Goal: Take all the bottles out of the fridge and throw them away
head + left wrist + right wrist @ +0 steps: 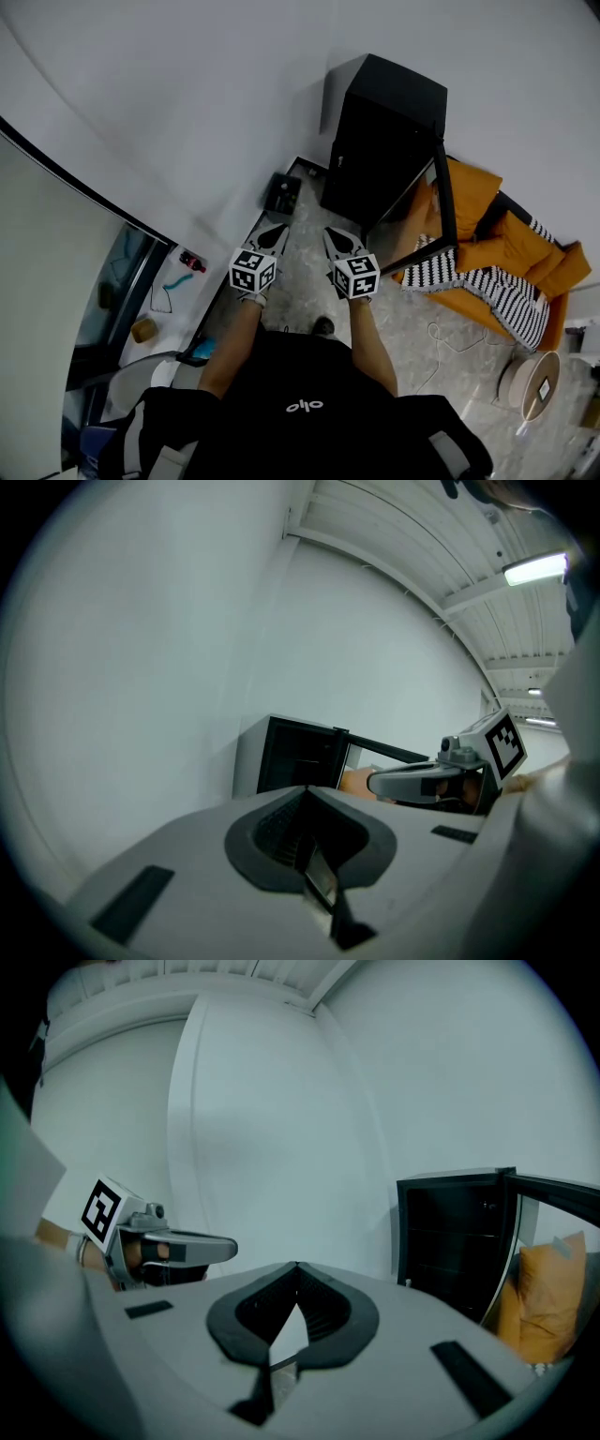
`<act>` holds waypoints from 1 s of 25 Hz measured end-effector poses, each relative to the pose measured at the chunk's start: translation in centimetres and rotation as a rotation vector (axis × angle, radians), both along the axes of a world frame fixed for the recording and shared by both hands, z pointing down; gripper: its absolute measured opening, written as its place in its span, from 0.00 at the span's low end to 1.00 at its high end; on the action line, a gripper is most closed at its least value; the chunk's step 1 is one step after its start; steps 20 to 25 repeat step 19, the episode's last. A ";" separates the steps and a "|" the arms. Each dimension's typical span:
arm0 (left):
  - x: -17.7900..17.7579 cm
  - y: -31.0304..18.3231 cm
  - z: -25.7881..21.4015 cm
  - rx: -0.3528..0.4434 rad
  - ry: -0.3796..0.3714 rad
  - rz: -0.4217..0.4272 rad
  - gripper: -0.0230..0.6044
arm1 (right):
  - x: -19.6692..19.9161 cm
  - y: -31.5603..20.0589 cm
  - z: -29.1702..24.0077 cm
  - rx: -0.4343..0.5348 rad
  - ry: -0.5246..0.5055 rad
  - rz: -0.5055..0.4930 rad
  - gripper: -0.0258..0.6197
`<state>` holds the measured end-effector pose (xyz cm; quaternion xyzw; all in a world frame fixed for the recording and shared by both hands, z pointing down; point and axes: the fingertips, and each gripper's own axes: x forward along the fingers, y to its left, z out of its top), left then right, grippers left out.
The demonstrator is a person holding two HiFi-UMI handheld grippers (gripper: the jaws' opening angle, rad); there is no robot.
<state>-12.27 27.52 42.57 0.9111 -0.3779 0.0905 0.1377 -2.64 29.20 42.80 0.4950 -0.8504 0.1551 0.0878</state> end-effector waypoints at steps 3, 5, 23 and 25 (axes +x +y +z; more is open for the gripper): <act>-1.9 0.0 0.2 -0.004 0.013 0.000 0.05 | -2.0 0.0 0.2 0.000 0.012 0.000 0.05; -2.9 0.0 0.1 -0.003 0.021 -0.002 0.05 | -3.1 0.2 0.4 -0.006 0.023 -0.004 0.05; -4.2 0.3 -0.5 -0.003 0.050 0.014 0.05 | -4.6 0.3 -0.1 -0.009 0.045 0.008 0.05; -4.2 0.3 -0.5 -0.003 0.050 0.014 0.05 | -4.6 0.3 -0.1 -0.009 0.045 0.008 0.05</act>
